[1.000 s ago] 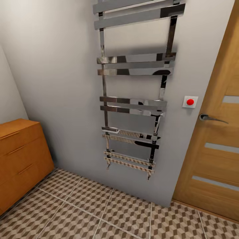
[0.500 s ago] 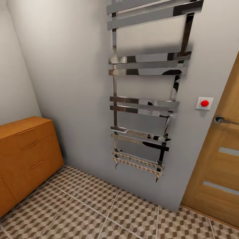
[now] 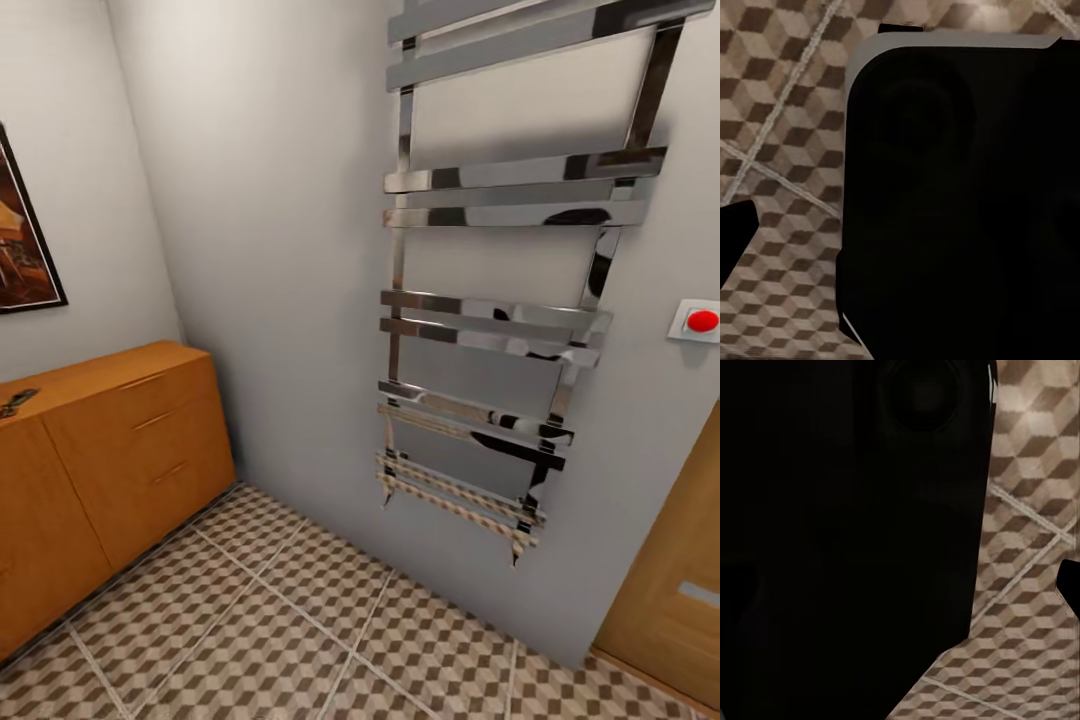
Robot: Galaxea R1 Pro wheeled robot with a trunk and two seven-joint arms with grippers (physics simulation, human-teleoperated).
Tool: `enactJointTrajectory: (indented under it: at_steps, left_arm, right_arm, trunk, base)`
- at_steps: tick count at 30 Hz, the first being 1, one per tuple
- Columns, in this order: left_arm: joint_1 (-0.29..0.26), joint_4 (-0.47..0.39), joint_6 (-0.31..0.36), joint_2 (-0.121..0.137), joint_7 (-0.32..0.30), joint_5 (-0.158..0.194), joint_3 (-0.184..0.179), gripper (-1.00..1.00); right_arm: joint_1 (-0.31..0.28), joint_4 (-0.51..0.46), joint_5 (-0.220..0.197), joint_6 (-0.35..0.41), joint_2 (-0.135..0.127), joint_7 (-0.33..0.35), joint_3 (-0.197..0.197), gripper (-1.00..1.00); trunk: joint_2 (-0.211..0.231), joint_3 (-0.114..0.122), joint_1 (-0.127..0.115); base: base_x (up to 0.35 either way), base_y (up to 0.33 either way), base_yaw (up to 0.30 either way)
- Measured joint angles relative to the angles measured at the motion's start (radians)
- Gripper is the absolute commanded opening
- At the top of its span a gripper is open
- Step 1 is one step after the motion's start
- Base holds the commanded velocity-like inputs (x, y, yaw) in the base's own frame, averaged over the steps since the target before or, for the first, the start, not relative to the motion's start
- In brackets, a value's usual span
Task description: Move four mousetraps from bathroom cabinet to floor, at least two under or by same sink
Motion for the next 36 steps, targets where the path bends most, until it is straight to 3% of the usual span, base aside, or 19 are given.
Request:
enactJointTrajectory:
  at_steps: [36]
  left_arm:
    - [0.000, 0.000, -0.001, -0.002, 0.002, 0.001, 0.001, 1.00]
  right_arm:
    - [0.000, 0.000, 0.000, 0.000, 0.000, -0.001, 0.002, 1.00]
  trunk:
    - [0.000, 0.000, 0.000]
  base:
    - [0.000, 0.000, 0.280]
